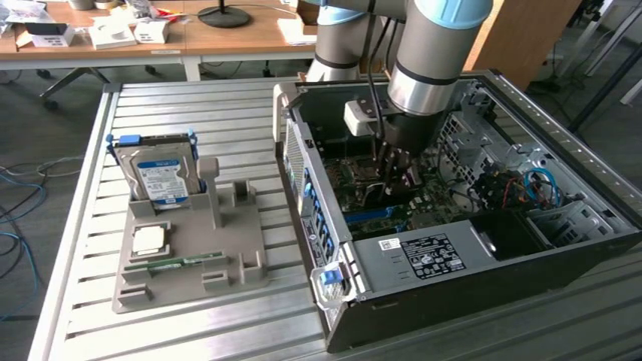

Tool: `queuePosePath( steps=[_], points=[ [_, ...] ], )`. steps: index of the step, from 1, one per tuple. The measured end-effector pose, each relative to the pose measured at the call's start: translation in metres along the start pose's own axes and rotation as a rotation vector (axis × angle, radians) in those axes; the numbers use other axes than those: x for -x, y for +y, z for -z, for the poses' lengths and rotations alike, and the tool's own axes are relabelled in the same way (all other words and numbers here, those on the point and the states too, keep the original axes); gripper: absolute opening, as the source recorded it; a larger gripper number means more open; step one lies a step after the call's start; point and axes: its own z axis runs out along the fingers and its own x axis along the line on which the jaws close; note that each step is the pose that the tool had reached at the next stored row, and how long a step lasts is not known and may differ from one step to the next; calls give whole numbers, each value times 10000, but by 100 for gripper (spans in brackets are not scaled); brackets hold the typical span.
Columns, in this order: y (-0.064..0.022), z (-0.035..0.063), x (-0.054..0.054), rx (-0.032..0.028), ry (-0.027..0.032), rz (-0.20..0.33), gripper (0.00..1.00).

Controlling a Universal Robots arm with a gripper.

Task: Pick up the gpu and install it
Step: 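Insert the gpu into the slot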

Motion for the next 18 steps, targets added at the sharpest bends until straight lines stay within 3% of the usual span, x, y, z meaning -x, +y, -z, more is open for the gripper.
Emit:
queuePosePath(
  steps=[18],
  points=[
    [27, -21, 0, 1, 1, 0, 26]
  ],
)
